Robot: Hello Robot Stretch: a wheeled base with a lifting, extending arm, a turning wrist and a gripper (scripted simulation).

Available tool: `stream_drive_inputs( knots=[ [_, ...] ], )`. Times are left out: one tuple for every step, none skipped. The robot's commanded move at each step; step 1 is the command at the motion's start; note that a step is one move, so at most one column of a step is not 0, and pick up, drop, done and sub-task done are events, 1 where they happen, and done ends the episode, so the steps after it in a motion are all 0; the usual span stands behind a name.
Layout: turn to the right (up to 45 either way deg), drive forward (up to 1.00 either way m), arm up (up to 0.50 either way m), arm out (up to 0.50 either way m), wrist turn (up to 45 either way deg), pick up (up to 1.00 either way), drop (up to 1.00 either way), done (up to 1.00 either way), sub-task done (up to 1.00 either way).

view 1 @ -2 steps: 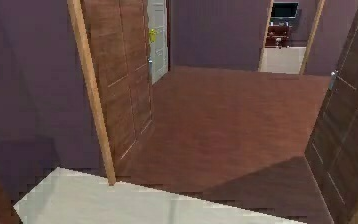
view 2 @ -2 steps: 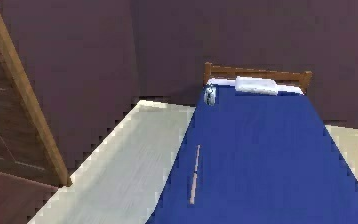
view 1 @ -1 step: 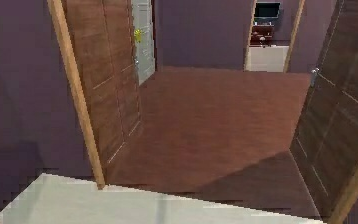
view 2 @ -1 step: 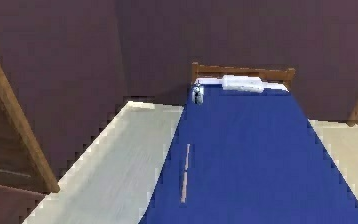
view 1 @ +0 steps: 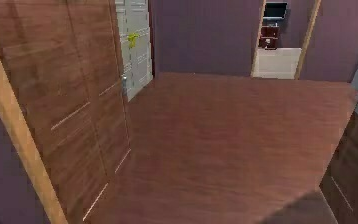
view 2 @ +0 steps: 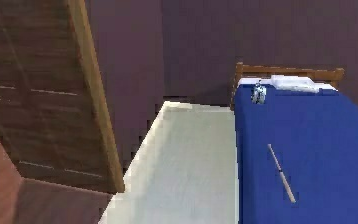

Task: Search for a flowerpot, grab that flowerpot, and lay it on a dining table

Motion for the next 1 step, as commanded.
stream_drive_inputs(
  knots=[
    [21.0, 0.0, 0.0, 0.0, 0.0, 0.0, 0.0, 0.0, 0.0]
  ],
)
